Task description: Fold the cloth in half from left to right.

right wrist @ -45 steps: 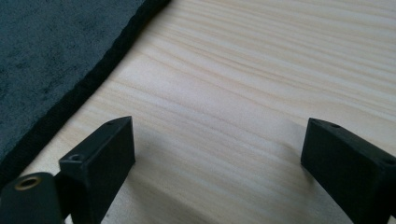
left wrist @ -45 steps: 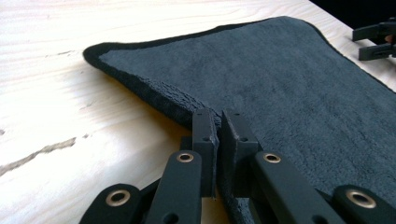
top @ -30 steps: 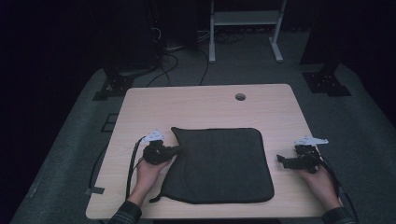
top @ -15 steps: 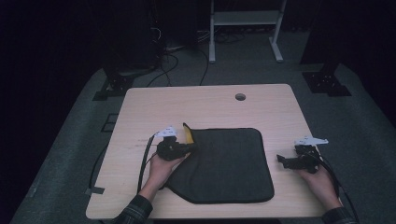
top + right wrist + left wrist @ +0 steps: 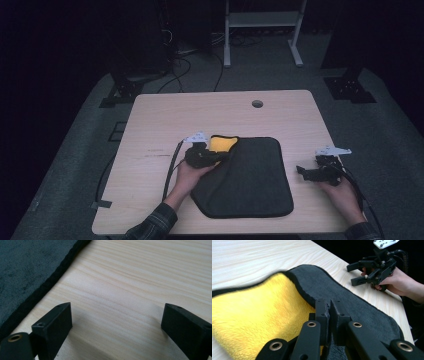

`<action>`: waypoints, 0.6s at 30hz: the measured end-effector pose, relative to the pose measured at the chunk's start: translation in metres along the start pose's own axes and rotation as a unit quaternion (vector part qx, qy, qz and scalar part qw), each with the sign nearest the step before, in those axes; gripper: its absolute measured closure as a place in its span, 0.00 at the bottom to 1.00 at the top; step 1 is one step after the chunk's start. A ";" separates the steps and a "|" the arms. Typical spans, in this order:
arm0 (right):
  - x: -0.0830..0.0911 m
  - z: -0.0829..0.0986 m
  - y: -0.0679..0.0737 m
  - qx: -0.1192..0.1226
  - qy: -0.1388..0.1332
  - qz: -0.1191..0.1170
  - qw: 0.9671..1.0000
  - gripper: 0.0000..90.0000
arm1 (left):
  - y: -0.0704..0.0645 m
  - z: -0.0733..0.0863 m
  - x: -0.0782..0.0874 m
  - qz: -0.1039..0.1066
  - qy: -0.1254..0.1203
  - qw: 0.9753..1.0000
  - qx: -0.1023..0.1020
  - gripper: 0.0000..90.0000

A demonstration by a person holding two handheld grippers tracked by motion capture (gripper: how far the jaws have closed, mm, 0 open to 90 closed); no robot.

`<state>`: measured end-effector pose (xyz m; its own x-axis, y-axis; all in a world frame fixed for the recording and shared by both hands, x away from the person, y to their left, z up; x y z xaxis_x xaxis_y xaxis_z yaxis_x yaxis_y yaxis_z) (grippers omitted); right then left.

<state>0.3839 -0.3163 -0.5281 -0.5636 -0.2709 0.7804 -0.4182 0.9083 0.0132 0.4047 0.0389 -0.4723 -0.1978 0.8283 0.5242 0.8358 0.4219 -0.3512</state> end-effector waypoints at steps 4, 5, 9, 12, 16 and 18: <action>0.000 0.000 0.000 0.000 0.000 0.000 1.000 0.10 | -0.004 -0.007 -0.011 0.009 0.001 1.000 -0.002 0.94; 0.000 0.000 0.000 0.000 0.000 0.000 1.000 0.10 | -0.005 -0.008 -0.014 0.010 -0.002 1.000 -0.001 0.94; 0.000 0.000 0.000 0.000 0.000 0.000 1.000 0.10 | -0.007 -0.011 -0.025 0.017 0.000 1.000 0.000 0.94; 0.000 0.000 0.000 0.000 0.000 0.000 1.000 0.10 | -0.009 -0.016 -0.031 0.022 -0.002 1.000 0.001 0.94; 0.000 0.000 0.000 0.000 0.000 0.000 1.000 0.10 | -0.011 -0.021 -0.039 0.025 -0.003 1.000 -0.001 0.94; 0.000 0.000 0.000 0.000 0.000 0.000 1.000 0.10 | -0.012 -0.023 -0.043 0.026 -0.005 1.000 -0.003 0.94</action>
<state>0.3839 -0.3163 -0.5281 -0.5634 -0.2711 0.7804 -0.4184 0.9082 0.0135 0.4155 -0.0104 -0.4730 -0.1592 0.8526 0.4976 0.8477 0.3765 -0.3738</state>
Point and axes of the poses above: each handheld gripper's, and its own axes: x roughly backward along the jaws, z roughly out of its underside, y roughly to its left, the point moved 6 cm from there along -x, roughly forward along the jaws, and after that the axes turned 8 degrees about y, right-handed, at the moved point
